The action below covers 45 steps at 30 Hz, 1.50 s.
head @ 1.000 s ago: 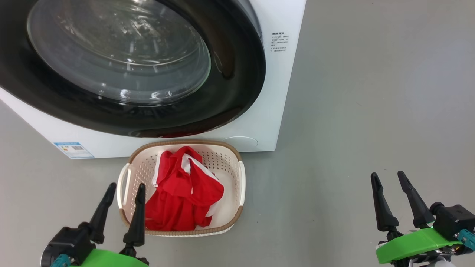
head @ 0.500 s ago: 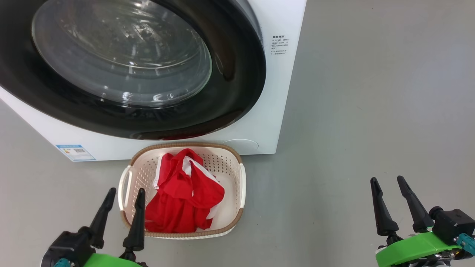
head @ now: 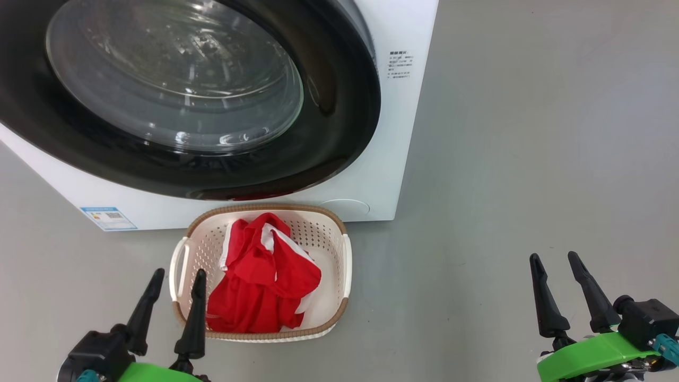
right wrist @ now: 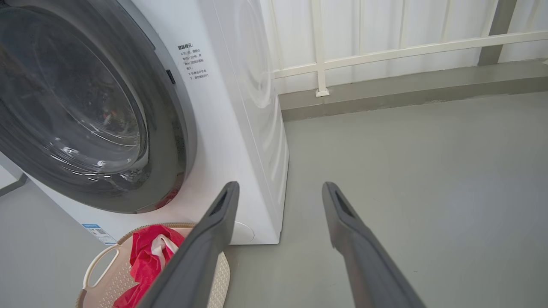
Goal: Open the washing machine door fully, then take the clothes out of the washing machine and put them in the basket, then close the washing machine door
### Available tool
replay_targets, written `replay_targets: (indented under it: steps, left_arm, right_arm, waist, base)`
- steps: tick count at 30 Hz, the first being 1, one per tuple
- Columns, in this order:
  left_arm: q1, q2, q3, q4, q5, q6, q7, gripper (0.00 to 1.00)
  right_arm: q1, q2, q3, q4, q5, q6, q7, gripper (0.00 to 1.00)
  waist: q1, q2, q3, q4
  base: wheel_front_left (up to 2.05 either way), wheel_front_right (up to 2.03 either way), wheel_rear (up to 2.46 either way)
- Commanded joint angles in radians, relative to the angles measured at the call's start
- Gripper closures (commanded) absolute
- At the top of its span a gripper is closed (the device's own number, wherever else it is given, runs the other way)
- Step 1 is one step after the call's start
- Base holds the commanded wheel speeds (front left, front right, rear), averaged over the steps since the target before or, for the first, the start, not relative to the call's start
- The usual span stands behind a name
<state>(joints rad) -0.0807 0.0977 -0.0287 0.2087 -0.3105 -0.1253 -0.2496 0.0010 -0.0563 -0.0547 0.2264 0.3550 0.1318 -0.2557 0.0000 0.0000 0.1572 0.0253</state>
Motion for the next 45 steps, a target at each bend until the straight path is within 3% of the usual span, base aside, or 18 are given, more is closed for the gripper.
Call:
replay_targets:
  steps: [1,11,12,20,24,29,45]
  left_arm:
    - [-0.010,0.017,0.037,-0.023,-0.003,-0.005,-0.012,0.00]
    - [-0.007,0.011,0.040,-0.020,0.000,-0.005,-0.012,0.00]
    - [0.000,-0.002,0.003,0.000,0.000,0.000,0.000,1.00]
    - [0.006,-0.026,-0.008,0.061,-0.026,0.001,0.009,1.00]
    - [0.008,-0.024,-0.005,0.058,-0.070,0.001,0.018,1.00]
    - [0.005,-0.023,-0.002,0.060,-0.124,0.001,0.030,1.00]
    - [-0.001,-0.020,0.008,0.062,-0.286,0.000,0.068,1.00]
  right_arm:
    - [-0.004,-0.007,0.018,-0.024,-0.011,-0.001,-0.006,0.00]
    - [-0.003,-0.008,0.017,-0.021,-0.011,-0.001,-0.006,0.00]
    - [0.000,0.000,-0.001,0.000,0.000,0.000,0.000,1.00]
    - [0.002,0.015,0.006,0.062,0.027,0.000,0.006,1.00]
    - [0.001,0.013,0.006,0.059,0.070,0.000,0.016,1.00]
    - [-0.005,0.010,0.007,0.060,0.123,0.000,0.028,1.00]
    - [-0.020,0.003,0.007,0.056,0.279,0.000,0.066,1.00]
  waist:
    - [0.0000,0.0000,0.000,0.000]
    - [0.0000,0.0000,-0.003,0.003]
    - [0.0000,0.0000,-0.003,0.003]
    - [0.0001,0.0000,-0.004,0.003]
    - [0.0022,0.0000,-0.013,0.002]
    - [0.0002,0.0000,-0.018,0.001]
    - [0.0000,0.0000,-0.035,-0.003]
  base:
    - [0.00,0.00,0.00]
    - [0.00,0.00,0.00]
    - [0.00,0.00,0.00]
    - [0.00,0.00,0.00]
    - [0.00,0.00,0.00]
    - [0.00,0.00,0.00]
    - [0.00,0.00,0.00]
